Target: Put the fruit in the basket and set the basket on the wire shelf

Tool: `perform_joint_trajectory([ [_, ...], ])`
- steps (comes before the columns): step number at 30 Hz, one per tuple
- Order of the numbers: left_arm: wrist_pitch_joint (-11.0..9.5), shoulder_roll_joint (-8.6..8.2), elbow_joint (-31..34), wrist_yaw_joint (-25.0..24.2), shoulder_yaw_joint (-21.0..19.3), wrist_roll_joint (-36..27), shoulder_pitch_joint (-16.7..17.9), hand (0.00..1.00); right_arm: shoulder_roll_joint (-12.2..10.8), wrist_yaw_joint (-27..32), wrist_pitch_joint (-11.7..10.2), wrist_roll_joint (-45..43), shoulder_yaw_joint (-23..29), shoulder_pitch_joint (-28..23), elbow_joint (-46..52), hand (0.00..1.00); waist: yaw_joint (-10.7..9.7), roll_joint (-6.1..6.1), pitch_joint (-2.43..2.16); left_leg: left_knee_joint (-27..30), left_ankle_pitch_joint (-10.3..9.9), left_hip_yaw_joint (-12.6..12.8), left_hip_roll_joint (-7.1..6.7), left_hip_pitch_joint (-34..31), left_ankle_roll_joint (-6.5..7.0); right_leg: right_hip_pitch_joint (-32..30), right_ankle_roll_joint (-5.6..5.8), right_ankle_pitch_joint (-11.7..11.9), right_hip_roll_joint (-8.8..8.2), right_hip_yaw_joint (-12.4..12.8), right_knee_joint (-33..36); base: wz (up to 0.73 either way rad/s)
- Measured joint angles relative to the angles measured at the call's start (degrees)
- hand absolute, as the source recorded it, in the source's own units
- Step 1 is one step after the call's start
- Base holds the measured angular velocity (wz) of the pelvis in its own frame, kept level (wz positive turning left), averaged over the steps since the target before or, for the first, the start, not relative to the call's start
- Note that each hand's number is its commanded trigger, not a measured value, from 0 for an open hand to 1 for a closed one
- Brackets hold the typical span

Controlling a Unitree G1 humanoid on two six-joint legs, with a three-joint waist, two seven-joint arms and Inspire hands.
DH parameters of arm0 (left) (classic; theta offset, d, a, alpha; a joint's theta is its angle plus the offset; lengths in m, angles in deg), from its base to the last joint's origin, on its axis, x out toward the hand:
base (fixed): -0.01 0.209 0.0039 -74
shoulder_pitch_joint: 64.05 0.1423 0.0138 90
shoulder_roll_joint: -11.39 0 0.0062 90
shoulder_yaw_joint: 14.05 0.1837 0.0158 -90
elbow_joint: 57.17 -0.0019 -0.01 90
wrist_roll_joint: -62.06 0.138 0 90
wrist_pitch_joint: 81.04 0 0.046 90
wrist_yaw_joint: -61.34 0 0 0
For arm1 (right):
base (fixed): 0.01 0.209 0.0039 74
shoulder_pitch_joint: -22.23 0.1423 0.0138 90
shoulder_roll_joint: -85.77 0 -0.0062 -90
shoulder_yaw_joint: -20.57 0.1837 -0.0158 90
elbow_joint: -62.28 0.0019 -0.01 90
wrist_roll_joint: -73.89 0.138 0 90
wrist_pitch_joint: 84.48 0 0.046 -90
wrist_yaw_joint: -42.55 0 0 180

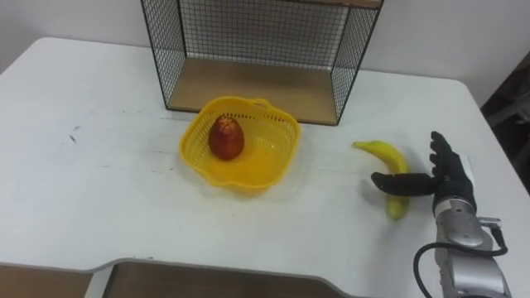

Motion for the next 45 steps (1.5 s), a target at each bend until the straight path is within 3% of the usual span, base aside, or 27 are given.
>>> perform_joint_trajectory([
  [12,-0.23,0.02,-0.09,-0.37,0.12,-0.17,0.11,0.00,0.00,-3.87,-0.26,-8.09,-0.22,1.07,-3.98,0.00,-0.10,-0.04,0.23,0.07,-0.01,-0.23,-0.01,-0.06,-0.01,0.30,-0.01,0.00,-0.02,-0.15,0.20,0.00],
  [20,-0.34,0.54,-0.35,-0.36,0.37,-0.13,-0.36,0.00,-0.01,-4.72,-0.25,-17.07,-2.26,1.70,-6.57,0.00,0.46,-1.42,0.10,0.14,0.00,-0.69,-0.04,0.15,0.00,0.68,-0.01,0.00,0.06,-0.14,0.06,0.00],
  [29,-0.58,0.78,-1.46,-0.36,0.78,-0.47,-0.73,0.00,0.02,-5.20,-0.41,-20.15,-2.50,2.01,-7.01,0.00,1.22,-1.44,0.34,0.85,-0.04,-1.24,-0.06,-0.12,-0.05,0.97,-0.12,0.08,0.09,-0.60,0.09,0.02],
  [45,-0.42,1.23,-1.06,-0.37,0.09,-0.09,-0.64,0.00,0.04,-5.44,-1.22,-22.73,-2.22,1.88,-7.87,0.00,1.25,-1.50,0.15,1.60,-0.05,-1.26,-0.15,-0.19,-0.04,1.17,-0.17,0.18,0.14,-0.79,-0.84,0.00],
])
